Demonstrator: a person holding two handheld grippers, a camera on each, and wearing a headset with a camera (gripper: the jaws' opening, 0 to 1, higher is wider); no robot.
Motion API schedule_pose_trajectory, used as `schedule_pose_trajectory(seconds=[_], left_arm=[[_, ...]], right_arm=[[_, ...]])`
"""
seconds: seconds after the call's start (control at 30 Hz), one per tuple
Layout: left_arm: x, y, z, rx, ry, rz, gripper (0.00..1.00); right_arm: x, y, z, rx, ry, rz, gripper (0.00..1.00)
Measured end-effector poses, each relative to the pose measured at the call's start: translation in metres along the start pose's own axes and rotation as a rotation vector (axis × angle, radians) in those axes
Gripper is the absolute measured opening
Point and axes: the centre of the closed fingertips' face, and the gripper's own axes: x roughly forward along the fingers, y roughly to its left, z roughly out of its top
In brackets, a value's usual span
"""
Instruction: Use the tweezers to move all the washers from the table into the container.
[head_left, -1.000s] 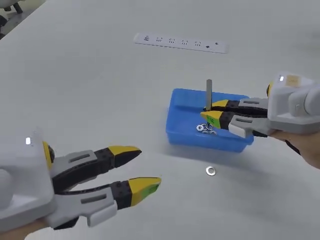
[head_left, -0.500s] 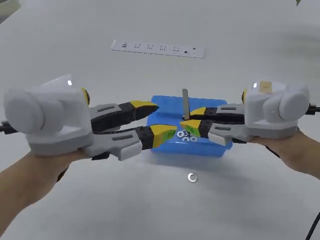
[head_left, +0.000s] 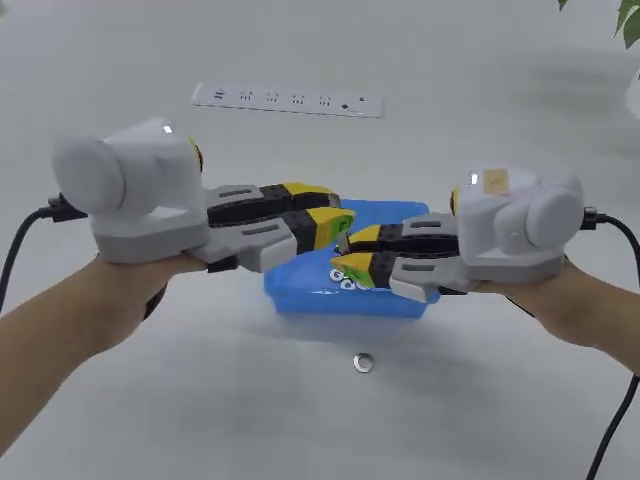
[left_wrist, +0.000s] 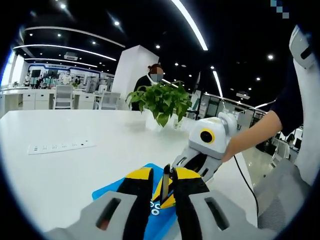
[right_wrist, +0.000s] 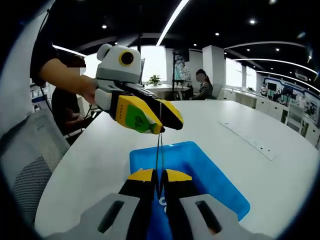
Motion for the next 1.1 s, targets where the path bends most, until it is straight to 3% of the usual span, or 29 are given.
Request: schedule_pose_trajectory(seconds=[0.2, 0.27, 0.3, 0.4, 0.47, 0.97, 1.0, 1.1], left_arm=[[-0.001, -0.010, 0.001, 0.028, 0.017, -0.051, 0.09], [-0.001, -0.019, 0.000, 0.042, 0.028, -0.098, 0.09], [-0.001, -0.021, -0.001, 0.100, 0.045, -0.104, 0.09], [0.001, -0.026, -0.004, 0.184, 0.094, -0.133, 0.07], [0.002, -0.030, -0.005, 0.204, 0.109, -0.153, 0.06], [0.007, -0.025, 0.003, 0.311, 0.118, -0.095, 0.04], [0.007, -0.024, 0.005, 0.331, 0.121, -0.082, 0.04], [0.006, -0.023, 0.013, 0.338, 0.111, -0.067, 0.04]], right_arm=[[-0.001, 0.001, -0.001, 0.002, 0.003, 0.002, 0.08], [-0.001, 0.003, -0.001, -0.007, 0.006, 0.010, 0.08], [-0.001, 0.005, -0.002, -0.016, 0.010, 0.015, 0.08], [0.000, 0.009, -0.004, -0.035, 0.027, 0.023, 0.08], [-0.001, 0.009, -0.005, -0.046, 0.034, 0.021, 0.09], [-0.003, -0.002, -0.002, -0.111, 0.092, -0.053, 0.13], [-0.005, -0.006, -0.003, -0.128, 0.113, -0.081, 0.15], [-0.011, -0.003, 0.002, -0.099, 0.101, -0.078, 0.26]])
